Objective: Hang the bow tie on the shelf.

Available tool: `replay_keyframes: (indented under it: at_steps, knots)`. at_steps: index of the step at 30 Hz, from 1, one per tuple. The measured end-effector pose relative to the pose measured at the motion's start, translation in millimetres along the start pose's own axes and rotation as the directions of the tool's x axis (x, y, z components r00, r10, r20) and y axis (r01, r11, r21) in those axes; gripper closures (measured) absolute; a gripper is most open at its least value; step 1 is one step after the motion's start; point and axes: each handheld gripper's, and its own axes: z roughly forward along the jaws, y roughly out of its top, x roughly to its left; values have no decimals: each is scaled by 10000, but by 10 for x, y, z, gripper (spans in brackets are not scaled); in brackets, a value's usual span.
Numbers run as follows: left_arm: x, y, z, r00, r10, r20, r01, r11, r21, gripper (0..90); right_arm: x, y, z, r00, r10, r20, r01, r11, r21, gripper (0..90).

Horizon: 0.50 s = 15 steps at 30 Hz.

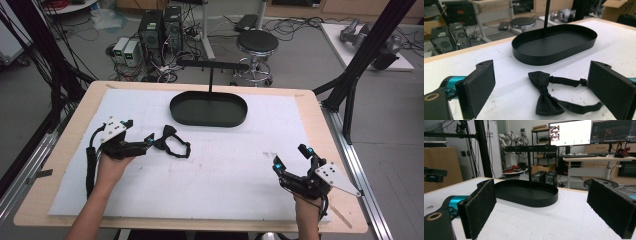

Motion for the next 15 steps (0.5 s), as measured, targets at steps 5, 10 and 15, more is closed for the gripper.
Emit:
replay_keyframes:
  at_steps: [5,10,15]
  knots:
    - [-9,5,234,9998,-83,165,71,9972,748,84,-10,-3,-6,10000,29,-47,-29,10000,-25,78]
    - [29,-44,406,9991,-359,202,326,9885,1479,128,-7,-14,-2,9999,86,-90,-86,10000,-14,78]
    - [14,-119,530,9995,-223,206,175,9775,2100,196,-10,-30,10,9996,208,-180,-208,9998,26,78]
